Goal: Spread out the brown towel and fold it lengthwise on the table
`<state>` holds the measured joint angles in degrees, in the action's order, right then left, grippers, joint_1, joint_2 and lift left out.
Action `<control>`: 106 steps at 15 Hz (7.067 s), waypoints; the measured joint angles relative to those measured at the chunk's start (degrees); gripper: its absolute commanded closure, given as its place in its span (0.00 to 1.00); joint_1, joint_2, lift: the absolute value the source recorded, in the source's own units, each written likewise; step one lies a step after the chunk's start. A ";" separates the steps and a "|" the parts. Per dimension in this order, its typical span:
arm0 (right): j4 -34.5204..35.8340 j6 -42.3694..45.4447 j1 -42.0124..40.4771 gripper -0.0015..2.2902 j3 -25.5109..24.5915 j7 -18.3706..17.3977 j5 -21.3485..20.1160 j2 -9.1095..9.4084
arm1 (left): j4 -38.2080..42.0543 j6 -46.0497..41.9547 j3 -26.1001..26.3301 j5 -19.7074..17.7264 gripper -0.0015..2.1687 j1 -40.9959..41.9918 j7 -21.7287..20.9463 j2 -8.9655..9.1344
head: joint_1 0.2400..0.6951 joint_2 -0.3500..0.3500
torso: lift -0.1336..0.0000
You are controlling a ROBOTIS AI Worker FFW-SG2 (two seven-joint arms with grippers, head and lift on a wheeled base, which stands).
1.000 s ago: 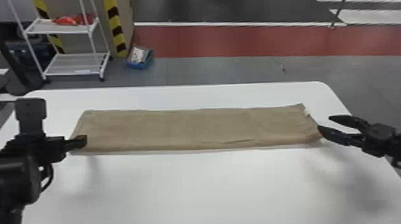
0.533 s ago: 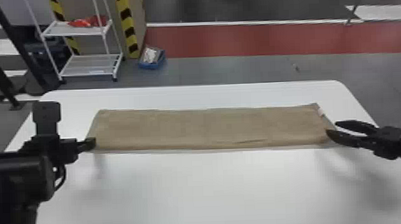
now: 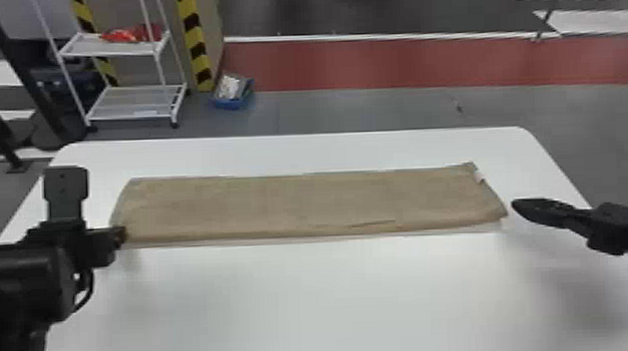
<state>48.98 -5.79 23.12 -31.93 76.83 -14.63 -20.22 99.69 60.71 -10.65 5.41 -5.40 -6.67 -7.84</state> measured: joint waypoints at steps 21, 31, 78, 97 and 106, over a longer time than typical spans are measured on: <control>10.31 -5.42 -6.48 0.20 1.01 1.18 3.90 3.58 | 1.24 -0.67 -0.69 0.82 0.72 0.64 -0.51 -0.74 | 1.00 0.52 | 0.07; 8.87 -4.37 -3.97 0.20 0.33 -1.51 0.31 5.75 | 1.02 -1.33 -0.78 0.84 0.72 0.82 -1.15 -0.85 | 1.00 0.54 | 0.07; 10.83 -5.30 -5.34 0.56 -0.64 1.31 -1.64 4.11 | 3.74 -0.85 -0.19 1.62 0.72 3.87 -1.74 -0.90 | 1.00 0.50 | 0.07; 19.90 -13.67 -9.60 0.20 -4.05 1.31 2.11 4.93 | 17.16 -5.21 -4.35 3.33 0.02 12.20 -5.81 -1.01 | 1.00 0.50 | 0.07; 19.96 -30.30 4.14 0.20 6.42 1.31 -6.72 5.86 | 3.42 2.20 -3.92 0.12 0.02 -4.81 -15.70 -2.25 | 1.00 0.53 | 0.07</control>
<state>68.94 -36.09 27.26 -25.50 78.13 -21.34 -14.36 103.11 62.91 -14.58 5.52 -10.21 -22.37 -10.09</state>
